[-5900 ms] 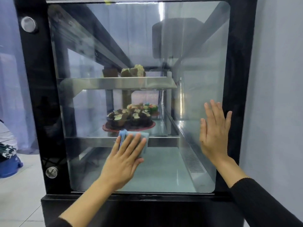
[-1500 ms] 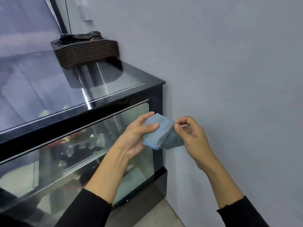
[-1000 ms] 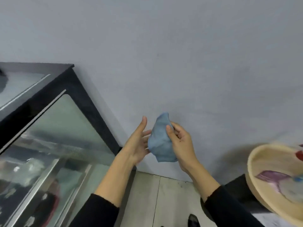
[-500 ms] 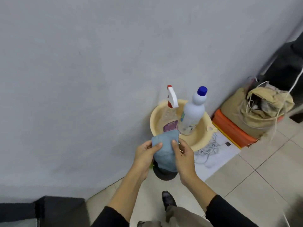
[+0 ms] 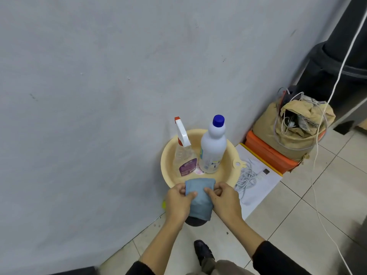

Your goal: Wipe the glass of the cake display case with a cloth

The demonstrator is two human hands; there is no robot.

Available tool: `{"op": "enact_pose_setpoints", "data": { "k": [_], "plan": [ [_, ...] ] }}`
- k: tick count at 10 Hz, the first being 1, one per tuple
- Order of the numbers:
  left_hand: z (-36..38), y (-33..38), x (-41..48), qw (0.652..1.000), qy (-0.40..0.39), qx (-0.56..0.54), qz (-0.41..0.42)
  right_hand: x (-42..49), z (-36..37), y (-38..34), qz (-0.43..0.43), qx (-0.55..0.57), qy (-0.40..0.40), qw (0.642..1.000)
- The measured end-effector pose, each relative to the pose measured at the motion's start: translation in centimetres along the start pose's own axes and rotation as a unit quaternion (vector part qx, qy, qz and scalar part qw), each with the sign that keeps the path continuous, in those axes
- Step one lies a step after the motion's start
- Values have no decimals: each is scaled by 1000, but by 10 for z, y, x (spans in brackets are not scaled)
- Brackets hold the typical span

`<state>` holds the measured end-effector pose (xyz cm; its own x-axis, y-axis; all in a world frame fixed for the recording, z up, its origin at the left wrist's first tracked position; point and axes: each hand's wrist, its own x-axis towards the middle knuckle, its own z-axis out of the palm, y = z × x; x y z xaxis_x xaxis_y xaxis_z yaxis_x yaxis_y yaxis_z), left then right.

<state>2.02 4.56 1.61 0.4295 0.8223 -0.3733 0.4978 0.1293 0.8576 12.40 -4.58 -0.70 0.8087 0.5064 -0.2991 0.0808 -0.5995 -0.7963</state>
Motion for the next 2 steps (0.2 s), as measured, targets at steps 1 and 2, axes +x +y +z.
{"op": "enact_pose_setpoints", "data": {
  "k": [1, 2],
  "plan": [
    [5, -1, 5, 995, 26, 94, 38, 4, -6, -4, -7, -49, 0, 999],
    [7, -8, 6, 959, 60, 265, 77, -2, -19, -10, 10, -82, -2, 997]
  ]
}}
